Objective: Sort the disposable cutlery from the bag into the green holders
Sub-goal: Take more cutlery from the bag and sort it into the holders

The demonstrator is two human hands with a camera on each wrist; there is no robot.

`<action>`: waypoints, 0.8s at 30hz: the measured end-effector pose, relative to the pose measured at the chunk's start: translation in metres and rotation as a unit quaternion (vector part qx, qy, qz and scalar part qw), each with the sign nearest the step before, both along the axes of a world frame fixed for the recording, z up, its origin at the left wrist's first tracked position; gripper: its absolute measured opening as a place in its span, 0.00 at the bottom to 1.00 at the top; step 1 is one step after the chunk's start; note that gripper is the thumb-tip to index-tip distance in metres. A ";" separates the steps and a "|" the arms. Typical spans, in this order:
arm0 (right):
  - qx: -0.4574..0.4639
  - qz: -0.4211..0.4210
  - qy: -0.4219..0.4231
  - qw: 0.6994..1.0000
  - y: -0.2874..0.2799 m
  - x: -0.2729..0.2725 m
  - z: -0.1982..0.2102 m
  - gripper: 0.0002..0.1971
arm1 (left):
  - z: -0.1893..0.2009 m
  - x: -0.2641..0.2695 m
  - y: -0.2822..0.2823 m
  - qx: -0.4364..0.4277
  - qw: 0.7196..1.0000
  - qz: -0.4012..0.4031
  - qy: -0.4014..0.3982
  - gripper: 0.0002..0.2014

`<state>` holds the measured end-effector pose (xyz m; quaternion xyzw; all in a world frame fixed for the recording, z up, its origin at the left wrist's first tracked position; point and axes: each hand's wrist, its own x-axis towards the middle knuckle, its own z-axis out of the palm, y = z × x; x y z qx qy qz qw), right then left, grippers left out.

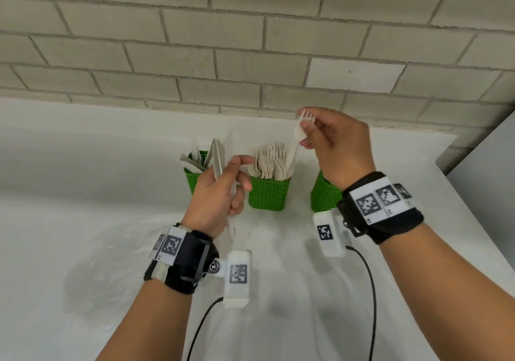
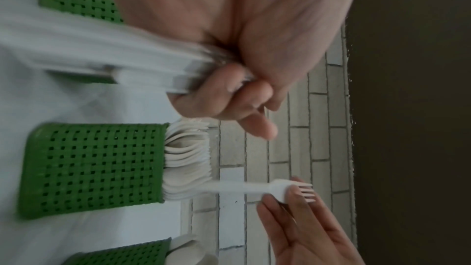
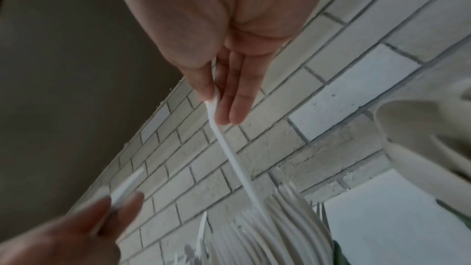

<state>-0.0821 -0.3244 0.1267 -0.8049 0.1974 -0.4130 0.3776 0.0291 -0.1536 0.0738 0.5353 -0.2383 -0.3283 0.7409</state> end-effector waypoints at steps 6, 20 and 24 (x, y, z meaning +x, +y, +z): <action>-0.149 -0.035 0.012 0.988 0.004 0.024 -0.011 0.12 | 0.007 0.004 0.002 0.000 1.000 -0.014 0.011 0.16; -0.278 -0.095 0.416 0.861 0.017 0.028 -0.043 0.19 | 0.019 0.015 0.011 0.014 0.997 -0.078 0.009 0.15; -0.098 -0.094 0.245 0.960 0.045 0.030 -0.014 0.16 | 0.025 0.020 0.020 0.012 0.994 -0.106 -0.011 0.15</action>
